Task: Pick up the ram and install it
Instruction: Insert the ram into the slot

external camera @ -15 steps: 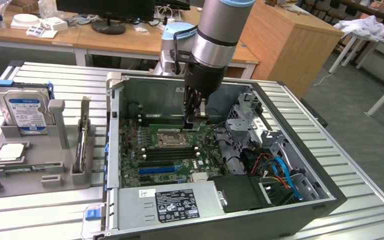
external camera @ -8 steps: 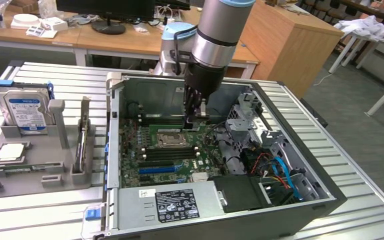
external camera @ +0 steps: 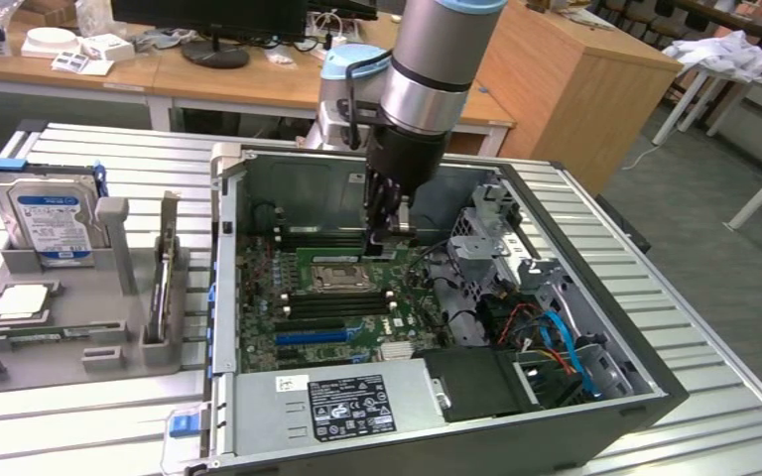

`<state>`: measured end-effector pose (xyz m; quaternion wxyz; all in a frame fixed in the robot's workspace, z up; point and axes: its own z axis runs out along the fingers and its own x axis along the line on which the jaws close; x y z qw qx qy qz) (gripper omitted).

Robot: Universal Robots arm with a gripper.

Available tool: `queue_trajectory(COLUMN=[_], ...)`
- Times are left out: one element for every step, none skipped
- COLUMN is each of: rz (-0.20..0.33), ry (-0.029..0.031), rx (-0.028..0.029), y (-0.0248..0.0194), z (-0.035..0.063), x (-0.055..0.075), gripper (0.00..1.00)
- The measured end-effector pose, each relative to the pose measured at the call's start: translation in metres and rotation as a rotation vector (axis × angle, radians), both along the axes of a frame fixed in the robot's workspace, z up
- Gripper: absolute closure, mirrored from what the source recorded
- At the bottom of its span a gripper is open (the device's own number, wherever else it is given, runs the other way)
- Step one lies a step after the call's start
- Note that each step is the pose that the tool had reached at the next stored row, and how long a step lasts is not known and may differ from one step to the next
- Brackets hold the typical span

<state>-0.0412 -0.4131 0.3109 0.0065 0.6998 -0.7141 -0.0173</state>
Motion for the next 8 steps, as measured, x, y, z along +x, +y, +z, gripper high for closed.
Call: queue_trajectory(rz=[0.0,0.0,0.0,0.0,0.0,0.0,0.0,0.0], ry=[0.0,0.0,0.0,0.0,0.0,0.0,-0.0001,0.0], rx=[0.0,0.0,0.0,0.0001,0.0,0.0,0.0,0.0001], y=[-0.0001,-0.0001,-0.0001,-0.0001,-0.0001,-0.0001,-0.0001,-0.0001], z=[0.0,0.0,0.0,0.0,0.0,0.0,0.0,-0.0001], x=[0.0012,0.002,0.0024,0.0026,0.0026,0.0026,0.0026,0.0026], gripper=[0.88,0.88,0.88,0.88,0.88,0.88,0.88,0.88])
